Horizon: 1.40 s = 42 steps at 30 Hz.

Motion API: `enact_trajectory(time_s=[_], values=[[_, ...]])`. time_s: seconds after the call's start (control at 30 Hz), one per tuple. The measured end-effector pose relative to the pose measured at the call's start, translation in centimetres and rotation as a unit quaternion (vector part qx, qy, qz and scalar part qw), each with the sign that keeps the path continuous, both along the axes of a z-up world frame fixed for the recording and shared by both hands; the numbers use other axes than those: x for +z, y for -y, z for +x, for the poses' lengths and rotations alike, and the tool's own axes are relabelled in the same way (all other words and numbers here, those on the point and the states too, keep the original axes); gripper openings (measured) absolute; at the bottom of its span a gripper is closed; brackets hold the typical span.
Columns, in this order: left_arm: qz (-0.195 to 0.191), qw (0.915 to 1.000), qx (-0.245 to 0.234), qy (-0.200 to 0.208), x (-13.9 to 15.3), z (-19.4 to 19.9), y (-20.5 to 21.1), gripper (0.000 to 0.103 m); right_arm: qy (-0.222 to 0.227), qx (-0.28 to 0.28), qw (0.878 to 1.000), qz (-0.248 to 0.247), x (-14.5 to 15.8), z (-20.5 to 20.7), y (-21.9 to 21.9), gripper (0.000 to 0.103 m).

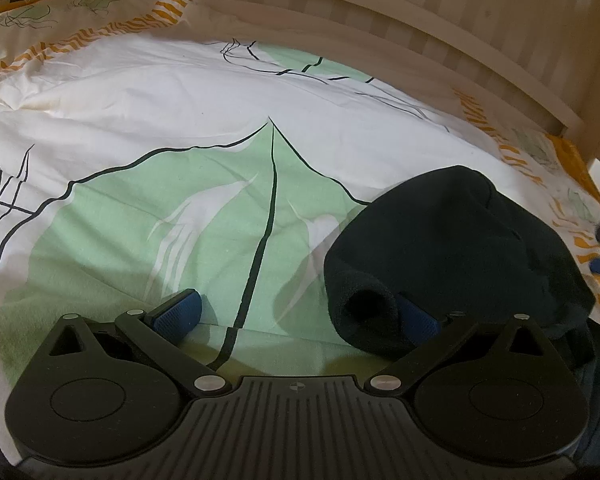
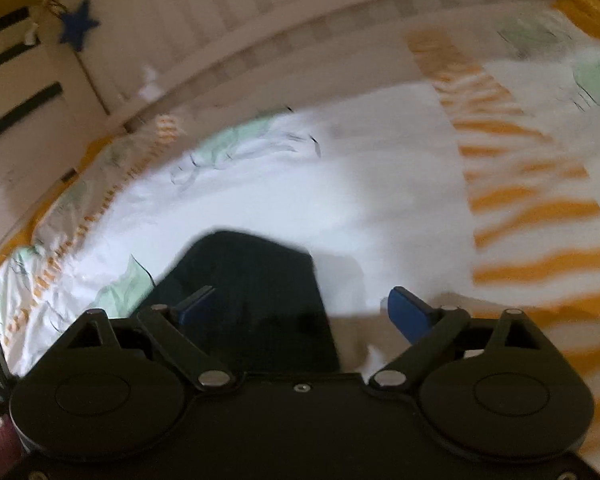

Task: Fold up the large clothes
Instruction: 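Grasp the black hoodie edge with the right tool while the left tool grasps beside it, then lift the hoodie with both tools and fold it over onto itself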

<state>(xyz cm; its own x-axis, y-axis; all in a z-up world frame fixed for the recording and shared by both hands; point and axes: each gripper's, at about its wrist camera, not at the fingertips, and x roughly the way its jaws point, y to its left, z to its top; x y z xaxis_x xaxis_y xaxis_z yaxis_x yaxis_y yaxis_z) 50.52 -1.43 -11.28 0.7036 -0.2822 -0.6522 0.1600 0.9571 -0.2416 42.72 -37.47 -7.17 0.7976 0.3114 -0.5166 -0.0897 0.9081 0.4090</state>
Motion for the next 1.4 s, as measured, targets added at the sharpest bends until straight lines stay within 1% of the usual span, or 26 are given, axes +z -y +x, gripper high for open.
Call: enact_trajectory(time_s=[0.1,0.17,0.27,0.4,0.47,0.57,0.63,0.67,0.7,0.73,0.77,0.87,0.9,0.93,1.0,1.03,1.17,1.23,1.33,1.4], values=[[0.0,1.0,0.0,0.0,0.0,0.0,0.0,0.103,-0.008,0.02,1.0,0.005,0.4,2.5,-0.6,0.093],[-0.002,1.0,0.0,0.0,0.0,0.0,0.0,0.103,-0.024,0.045,0.999,0.002,0.2,4.2,-1.1,0.093],[-0.002,1.0,0.0,0.0,0.1,-0.1,0.0,0.103,-0.043,0.056,0.997,-0.01,-0.6,6.3,-1.7,0.093],[-0.002,1.0,0.0,0.0,0.1,-0.1,0.0,0.103,-0.073,0.073,0.995,-0.008,-2.2,8.4,-2.4,0.094],[-0.002,1.0,0.0,0.0,0.0,-0.1,0.0,0.103,-0.075,0.08,0.994,-0.017,-2.6,9.0,-3.1,0.095],[-0.001,1.0,0.0,0.0,0.0,0.0,0.0,0.103,-0.073,0.096,0.993,-0.014,-2.4,9.5,-3.9,0.094],[0.001,1.0,0.0,-0.001,0.0,0.0,0.1,0.103,-0.071,0.107,0.992,-0.021,-2.1,9.6,-4.6,0.073],[0.003,1.0,-0.001,-0.002,0.1,0.0,0.1,0.103,-0.071,0.11,0.991,-0.033,-1.9,9.5,-5.1,0.046],[0.004,1.0,-0.001,-0.005,0.1,0.1,0.1,0.103,-0.069,0.11,0.991,-0.044,-1.7,9.4,-5.4,0.017],[0.007,0.9999,-0.003,-0.009,0.3,0.2,0.2,0.103,-0.06,0.108,0.991,-0.055,-1.3,8.9,-5.7,0.018],[0.009,0.9998,-0.007,-0.016,0.5,0.3,0.2,0.103,-0.05,0.11,0.991,-0.059,-0.9,8.4,-5.9,0.017],[0.002,0.9982,-0.029,-0.052,2.4,0.6,-0.5,0.102,-0.001,0.111,0.991,-0.071,1.4,5.6,-6.1,0.015],[-0.01,0.9982,-0.026,-0.053,3.3,0.3,-1.0,0.102,0.015,0.114,0.99,-0.075,2.2,4.7,-6.1,0.015],[-0.032,0.9981,-0.021,-0.048,4.4,-0.3,-1.7,0.102,0.033,0.12,0.989,-0.084,3.2,3.6,-6.3,0.015],[-0.084,0.9951,-0.025,-0.047,6.4,-1.7,-2.9,0.102,0.073,0.137,0.982,-0.108,5.2,0.7,-6.7,0.015],[-0.111,0.9921,-0.03,-0.05,7.3,-2.6,-3.5,0.102,0.09,0.146,0.978,-0.121,5.9,-0.8,-7.0,0.015],[-0.188,0.9788,-0.05,-0.063,9.4,-6.2,-4.8,0.103,0.151,0.186,0.958,-0.156,8.5,-7.5,-8.3,0.015],[-0.22,0.9709,-0.062,-0.071,10.0,-7.8,-4.9,0.103,0.175,0.209,0.944,-0.188,9.0,-11.0,-9.4,0.015],[-0.266,0.9577,-0.08,-0.075,10.5,-10.2,-5.1,0.103,0.198,0.247,0.918,-0.238,8.8,-16.1,-11.1,0.015],[-0.29,0.9511,-0.08,-0.069,10.7,-12.0,-5.5,0.103,0.21,0.274,0.896,-0.278,8.0,-19.4,-12.3,0.015]])
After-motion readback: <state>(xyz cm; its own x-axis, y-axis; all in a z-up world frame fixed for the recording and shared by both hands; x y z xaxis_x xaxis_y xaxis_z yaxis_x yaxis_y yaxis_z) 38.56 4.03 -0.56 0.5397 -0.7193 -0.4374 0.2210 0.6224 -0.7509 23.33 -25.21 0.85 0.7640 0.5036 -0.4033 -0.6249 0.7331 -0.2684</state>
